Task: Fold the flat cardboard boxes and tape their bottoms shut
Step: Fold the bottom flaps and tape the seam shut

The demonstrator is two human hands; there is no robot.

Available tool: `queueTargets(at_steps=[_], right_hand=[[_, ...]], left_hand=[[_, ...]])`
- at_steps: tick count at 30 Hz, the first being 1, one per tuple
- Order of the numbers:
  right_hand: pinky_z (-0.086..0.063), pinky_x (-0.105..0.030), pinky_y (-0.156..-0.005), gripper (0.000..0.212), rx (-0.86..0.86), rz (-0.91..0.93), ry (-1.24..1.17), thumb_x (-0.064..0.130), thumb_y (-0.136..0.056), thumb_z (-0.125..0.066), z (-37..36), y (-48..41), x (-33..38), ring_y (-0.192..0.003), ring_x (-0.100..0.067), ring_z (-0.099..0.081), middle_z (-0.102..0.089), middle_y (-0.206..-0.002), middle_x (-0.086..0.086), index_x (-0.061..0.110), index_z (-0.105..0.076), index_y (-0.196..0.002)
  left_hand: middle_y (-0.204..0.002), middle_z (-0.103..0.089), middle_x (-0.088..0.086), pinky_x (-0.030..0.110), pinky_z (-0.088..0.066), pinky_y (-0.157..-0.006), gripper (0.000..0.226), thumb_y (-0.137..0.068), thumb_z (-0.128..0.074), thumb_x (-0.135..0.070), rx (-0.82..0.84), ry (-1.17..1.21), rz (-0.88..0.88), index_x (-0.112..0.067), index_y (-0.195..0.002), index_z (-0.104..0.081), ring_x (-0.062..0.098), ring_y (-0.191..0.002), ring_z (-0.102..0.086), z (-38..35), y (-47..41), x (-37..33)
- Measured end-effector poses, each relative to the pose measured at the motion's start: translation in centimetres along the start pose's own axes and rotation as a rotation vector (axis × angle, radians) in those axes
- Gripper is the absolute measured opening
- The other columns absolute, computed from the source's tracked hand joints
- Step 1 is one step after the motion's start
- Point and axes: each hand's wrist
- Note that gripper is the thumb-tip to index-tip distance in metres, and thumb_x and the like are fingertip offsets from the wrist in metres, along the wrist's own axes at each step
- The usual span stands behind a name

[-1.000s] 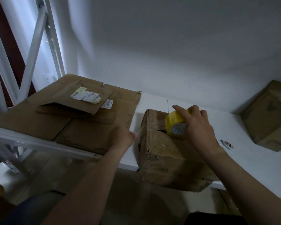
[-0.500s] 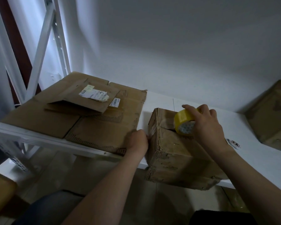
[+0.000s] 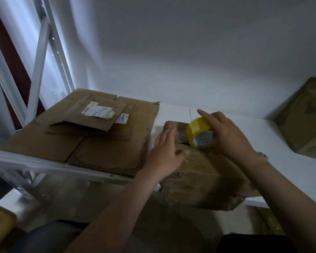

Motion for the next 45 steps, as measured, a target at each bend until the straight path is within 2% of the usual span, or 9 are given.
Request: queueTargets(at_steps=[3,7,14,18,22,26,30,38,45], right_hand=[[-0.053,-0.050,-0.081,0.095,-0.068,0.039,-0.199,0.003,-0.089,-0.062,0.0,0.2,-1.7,-0.108,-0.023,-0.051,-0.045,-0.127,0.004,0.055,-0.015,-0.153],[-0.052,-0.040,-0.082,0.083,-0.066,0.173,-0.241,0.012,-0.097,-0.059,0.1,0.6,-3.0,-0.110,-0.018,-0.051,-0.045,-0.131,0.008,0.055,-0.016,-0.154],[-0.053,-0.052,-0.087,0.068,-0.063,0.230,-0.353,0.016,-0.093,-0.059,-1.0,0.2,-4.9,-0.117,-0.016,-0.053,-0.045,-0.132,0.016,0.056,-0.038,-0.144],[-0.053,-0.046,-0.077,0.069,-0.021,0.280,-0.206,0.016,-0.092,-0.063,-0.1,-0.2,-4.7,-0.109,-0.020,-0.051,-0.042,-0.129,0.008,0.057,-0.039,-0.142],[-0.039,-0.039,-0.074,0.065,-0.089,0.328,-0.101,0.008,-0.084,-0.068,1.4,0.0,-6.6,-0.096,-0.027,-0.050,-0.050,-0.114,0.000,0.049,-0.057,-0.133],[-0.046,-0.034,-0.078,0.073,0.044,0.190,-0.445,0.005,-0.089,-0.067,1.2,1.0,-9.8,-0.096,-0.016,-0.050,-0.050,-0.106,0.004,0.056,-0.048,-0.138],[-0.047,-0.015,-0.094,0.065,0.009,0.142,-0.735,0.018,-0.093,-0.070,-0.1,3.2,-11.3,-0.118,-0.004,-0.056,-0.059,-0.133,0.006,0.037,-0.043,-0.150],[-0.052,-0.030,-0.099,0.057,-0.244,0.056,-0.990,0.019,-0.086,-0.075,-2.9,4.9,-8.9,-0.119,-0.013,-0.060,-0.065,-0.125,0.001,0.024,-0.058,-0.140],[-0.052,-0.034,-0.102,0.057,-0.212,0.026,-1.058,0.034,-0.085,-0.074,-3.5,4.6,-5.7,-0.122,-0.013,-0.056,-0.064,-0.125,0.010,0.030,-0.059,-0.140]], left_hand=[[-0.168,0.011,-0.010,0.051,-0.013,-0.122,0.087,-0.100,-0.048,-0.055,0.141,-0.082,0.049,-0.033,-0.158,0.013,0.017,-0.154,0.012,-0.6,0.1,0.8],[-0.163,0.022,-0.022,0.053,-0.007,-0.123,0.084,-0.100,-0.043,-0.059,0.208,-0.099,0.031,-0.039,-0.157,0.015,0.016,-0.153,0.018,-0.2,-0.9,1.7],[-0.163,0.027,-0.019,0.061,-0.012,-0.121,0.083,-0.097,-0.027,-0.071,0.229,-0.468,0.040,-0.037,-0.156,0.020,0.017,-0.153,0.018,-0.2,-1.5,1.6],[-0.162,0.029,-0.018,0.061,-0.014,-0.121,0.085,-0.092,-0.018,-0.077,0.276,-0.553,0.077,-0.036,-0.156,0.021,0.016,-0.153,0.019,-0.2,-1.6,1.2],[-0.161,0.029,-0.019,0.058,-0.017,-0.121,0.094,-0.083,-0.011,-0.084,0.260,-0.583,0.089,-0.034,-0.157,0.019,0.017,-0.154,0.015,0.0,-1.5,1.1],[-0.161,0.030,-0.019,0.054,-0.019,-0.122,0.094,-0.085,-0.013,-0.082,0.267,-0.610,0.090,-0.031,-0.158,0.016,0.017,-0.155,0.012,0.3,-1.6,0.9],[-0.161,0.029,-0.021,0.055,-0.020,-0.122,0.098,-0.080,-0.008,-0.087,0.279,-0.633,0.076,-0.033,-0.158,0.015,0.017,-0.155,0.010,0.6,-1.9,1.1],[-0.155,0.032,-0.023,0.058,-0.016,-0.121,0.103,-0.072,0.009,-0.091,0.325,-0.833,0.047,-0.034,-0.158,0.016,0.018,-0.154,0.012,2.6,-2.7,1.7],[-0.166,0.018,-0.008,0.049,-0.005,-0.124,0.105,-0.076,-0.003,-0.087,0.335,-0.894,0.090,-0.026,-0.160,0.012,0.016,-0.154,0.015,5.4,-1.9,1.9]])
Point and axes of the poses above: each hand's wrist, its own y-axis away from the middle knuckle, its own z-axis out of the back of the hand, x = y × z
